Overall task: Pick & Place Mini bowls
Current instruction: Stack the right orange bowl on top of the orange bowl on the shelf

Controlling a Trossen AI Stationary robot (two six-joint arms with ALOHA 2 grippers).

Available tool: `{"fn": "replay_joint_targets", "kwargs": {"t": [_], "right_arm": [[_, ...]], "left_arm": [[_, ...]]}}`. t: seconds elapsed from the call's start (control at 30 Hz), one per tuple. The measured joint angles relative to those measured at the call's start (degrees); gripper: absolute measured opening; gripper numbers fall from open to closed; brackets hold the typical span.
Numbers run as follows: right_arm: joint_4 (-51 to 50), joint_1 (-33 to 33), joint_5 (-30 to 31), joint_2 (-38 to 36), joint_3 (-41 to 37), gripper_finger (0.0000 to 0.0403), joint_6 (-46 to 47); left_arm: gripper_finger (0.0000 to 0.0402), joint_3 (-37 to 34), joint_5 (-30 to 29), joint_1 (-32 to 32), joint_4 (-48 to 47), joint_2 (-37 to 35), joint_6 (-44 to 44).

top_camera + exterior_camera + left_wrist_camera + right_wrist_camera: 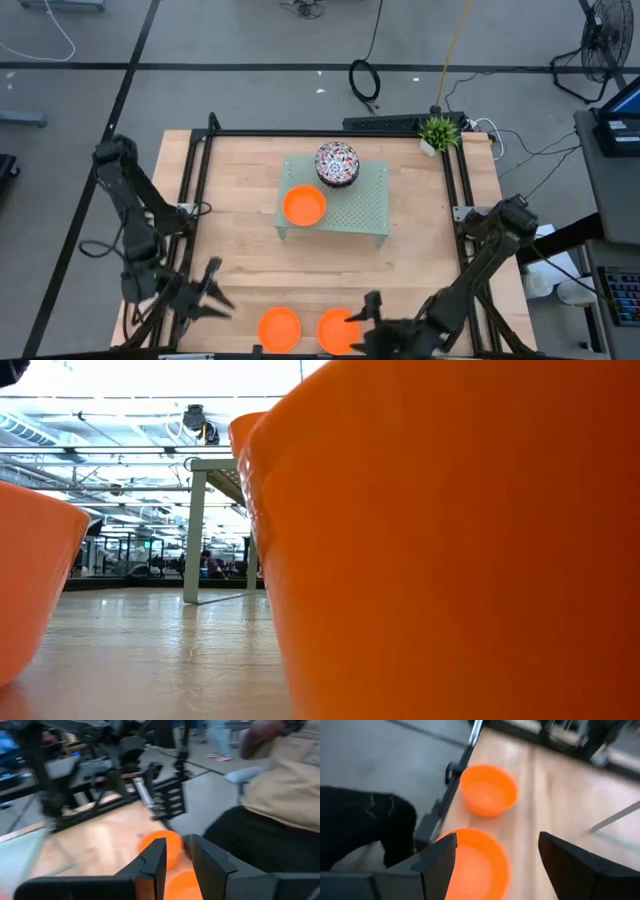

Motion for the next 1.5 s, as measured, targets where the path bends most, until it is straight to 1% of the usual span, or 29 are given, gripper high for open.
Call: {"fn": "replay_joint_targets", "kwargs": {"t": [0.1, 0.2, 0.3, 0.4, 0.5, 0.6, 0.67, 0.73, 0.9, 1.13, 1.23, 1.3, 1.4, 1.5], "right_arm": [[-3.80, -0.45, -3.02, 5.12, 5.09, 0.0267, 5.40], [-4.50, -1.14, -6.38, 8.94, 8.23, 0.0267, 9.04], [-4.49, -1.88, -8.85, 10.86, 9.35, 0.0267, 10.24], [-5.42, -2.57, -8.70, 11.62, 9.39, 0.0267, 10.84], [-6.82, -3.40, -8.08, 11.66, 8.53, 0.0267, 11.06], [-8.98, -4.32, -4.79, 11.68, 7.14, 0.0267, 11.47], [-10.00, -5.19, -4.20, 11.68, 6.35, 0.0267, 12.50], [-9.71, -6.22, -4.93, 11.64, 5.15, 0.0267, 14.87], [-9.56, -8.56, -8.95, 11.66, 1.03, 0.0267, 20.65], [-9.33, -10.09, -12.57, 11.66, -3.38, 0.0265, 27.50], [-9.53, -10.15, -14.79, 11.66, -4.07, 0.0251, 28.92], [-9.51, -10.11, -16.37, 11.66, -4.17, 0.0233, 29.28], [-9.50, -10.07, -19.02, 11.66, -4.17, 0.0192, 29.30], [-9.54, -10.07, -21.80, 11.66, -4.17, 0.0136, 28.10]], "left_arm": [[0.0093, -2.79, -0.06, -3.29, 6.62, 4.12, -0.04], [0.0093, -3.21, -0.81, -5.58, 9.33, 7.92, -0.23], [0.0093, -3.16, -0.93, -6.79, 12.92, 10.14, -0.43], [0.0093, -3.16, -0.93, -7.10, 15.49, 11.37, -1.63], [0.0093, -3.16, -0.91, -7.10, 16.73, 11.72, -3.08], [0.0093, -3.16, -0.90, -7.04, 16.61, 11.74, -4.98], [0.0093, -3.16, -0.90, -7.04, 16.80, 11.74, -6.19], [0.0093, -3.16, -0.88, -7.04, 16.95, 11.74, -6.85], [0.0093, -3.16, -0.88, -7.04, 16.91, 11.74, -7.39], [0.0093, -3.14, -0.78, -7.04, 16.90, 11.74, -7.39], [0.0093, -3.14, -0.73, -7.04, 16.90, 11.74, -7.44], [0.0093, -3.14, -0.71, -7.04, 16.90, 11.74, -7.44], [0.0093, -3.12, -0.72, -7.04, 16.92, 11.74, -6.77], [0.0093, -3.12, -0.73, -7.04, 16.97, 11.74, -4.68]]}}
